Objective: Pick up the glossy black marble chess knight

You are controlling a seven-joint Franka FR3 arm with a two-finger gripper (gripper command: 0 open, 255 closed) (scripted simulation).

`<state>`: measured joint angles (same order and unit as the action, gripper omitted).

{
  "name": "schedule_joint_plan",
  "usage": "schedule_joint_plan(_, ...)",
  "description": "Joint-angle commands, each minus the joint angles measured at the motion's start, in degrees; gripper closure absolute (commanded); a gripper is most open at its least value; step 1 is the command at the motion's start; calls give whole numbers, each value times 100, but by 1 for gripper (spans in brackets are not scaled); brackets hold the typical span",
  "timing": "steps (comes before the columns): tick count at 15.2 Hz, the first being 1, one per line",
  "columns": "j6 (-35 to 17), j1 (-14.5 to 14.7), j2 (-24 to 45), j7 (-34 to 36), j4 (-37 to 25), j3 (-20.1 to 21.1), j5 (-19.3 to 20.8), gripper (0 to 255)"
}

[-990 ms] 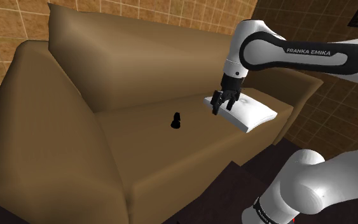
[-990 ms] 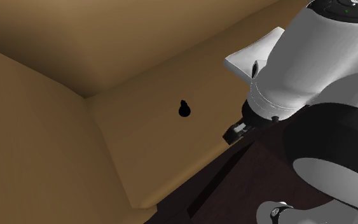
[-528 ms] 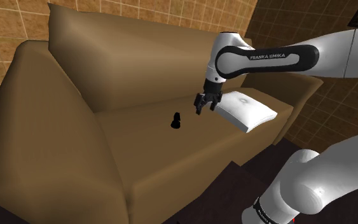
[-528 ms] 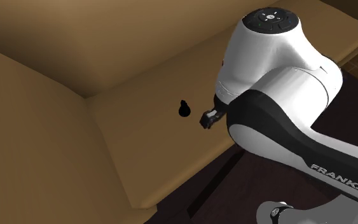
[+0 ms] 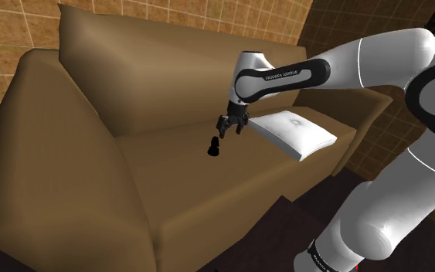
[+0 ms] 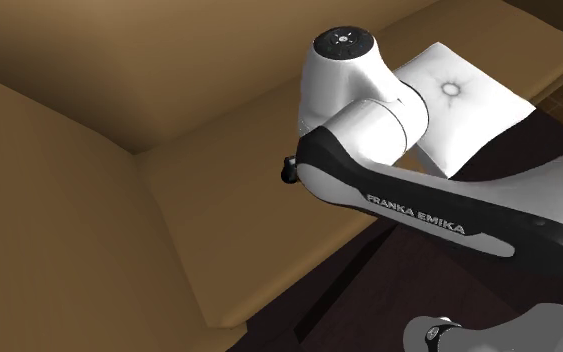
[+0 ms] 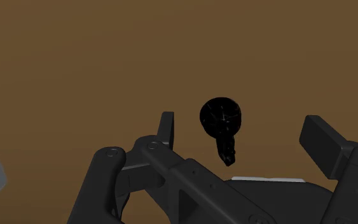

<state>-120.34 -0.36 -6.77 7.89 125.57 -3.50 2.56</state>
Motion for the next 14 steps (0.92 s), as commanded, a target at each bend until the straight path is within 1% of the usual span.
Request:
schedule_joint_plan(1,-221,6,435,0,-275,0,-11,0)
schedule_joint_plan(6,-577,-4,1500,-28,-1117,-6,-45,0)
schedule_joint_plan(7,-582,-4,1519,-29,-1134,-6,-45,0)
schedule_joint_plan(14,-1113,-10,1795,-18,-878,-6,-51,0)
